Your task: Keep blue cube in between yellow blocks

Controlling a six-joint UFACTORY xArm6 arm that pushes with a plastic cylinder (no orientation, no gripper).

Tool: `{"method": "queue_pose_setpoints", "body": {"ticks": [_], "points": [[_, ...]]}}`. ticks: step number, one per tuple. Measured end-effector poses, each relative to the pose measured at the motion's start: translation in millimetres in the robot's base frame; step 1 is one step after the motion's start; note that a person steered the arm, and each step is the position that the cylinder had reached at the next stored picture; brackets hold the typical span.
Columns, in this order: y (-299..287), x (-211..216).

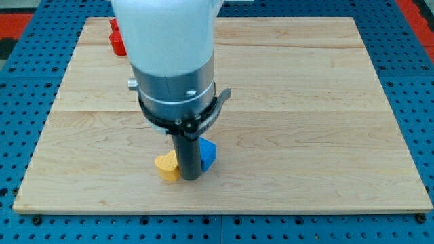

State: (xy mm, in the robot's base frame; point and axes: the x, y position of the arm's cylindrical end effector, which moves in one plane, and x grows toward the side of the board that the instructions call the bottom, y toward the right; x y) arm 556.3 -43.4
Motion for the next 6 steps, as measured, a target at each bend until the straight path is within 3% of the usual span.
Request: {"method": "queue_pose_setpoints", "body": {"ticks": [2,3,4,6], "points": [[12.4,-37.7],[73.7,-24.3],[92.7,-35.2],[29.9,-74.8]]}}
